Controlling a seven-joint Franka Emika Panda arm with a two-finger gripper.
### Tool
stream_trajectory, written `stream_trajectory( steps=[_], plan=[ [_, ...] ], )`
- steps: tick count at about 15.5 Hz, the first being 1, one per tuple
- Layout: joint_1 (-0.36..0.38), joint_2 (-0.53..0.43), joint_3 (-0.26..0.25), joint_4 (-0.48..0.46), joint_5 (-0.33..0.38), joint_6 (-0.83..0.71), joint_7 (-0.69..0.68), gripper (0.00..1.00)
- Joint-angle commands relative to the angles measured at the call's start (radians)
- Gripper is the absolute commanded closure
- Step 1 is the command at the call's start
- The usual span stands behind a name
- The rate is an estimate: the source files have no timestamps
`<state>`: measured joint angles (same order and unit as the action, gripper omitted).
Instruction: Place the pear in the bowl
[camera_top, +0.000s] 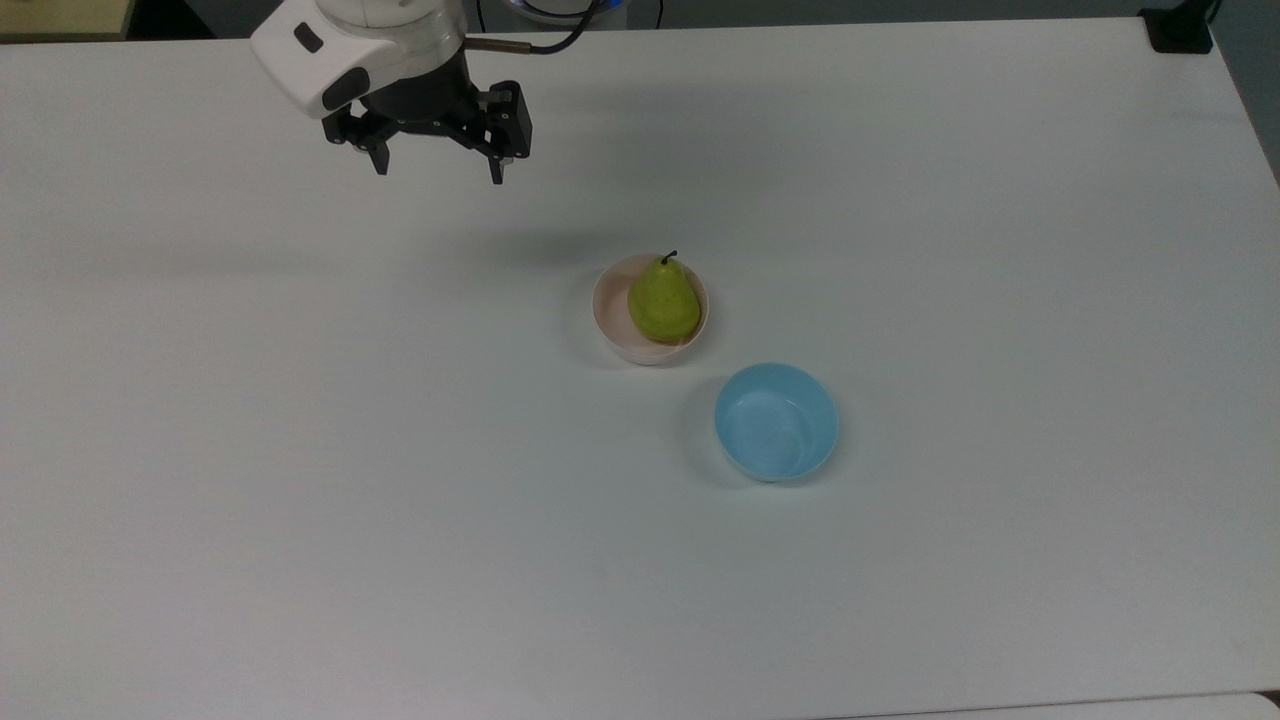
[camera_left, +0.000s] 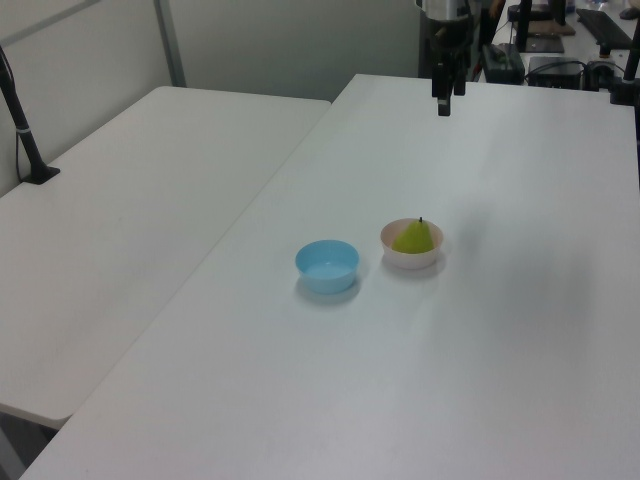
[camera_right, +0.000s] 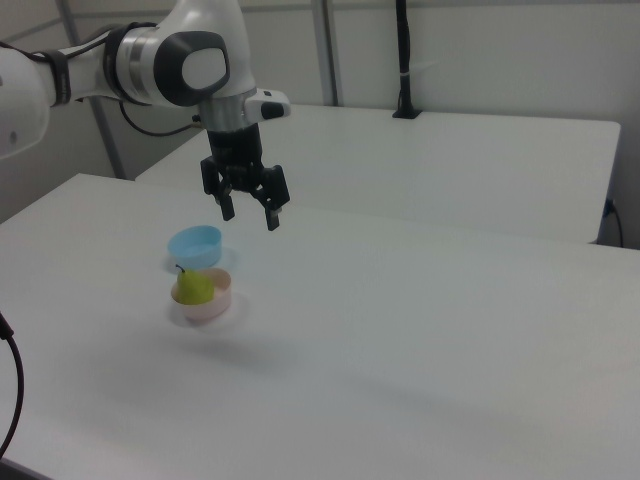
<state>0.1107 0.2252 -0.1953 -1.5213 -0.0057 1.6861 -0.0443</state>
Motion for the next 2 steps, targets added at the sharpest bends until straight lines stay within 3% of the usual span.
stream_trajectory(
  steps=[1, 2],
  plan=[
    [0.004, -0.021, -0.01, 0.001, -0.014, -0.016, 0.021, 0.0],
    [0.004, -0.024, -0.013, 0.0, -0.014, -0.016, 0.021, 0.0]
  ],
)
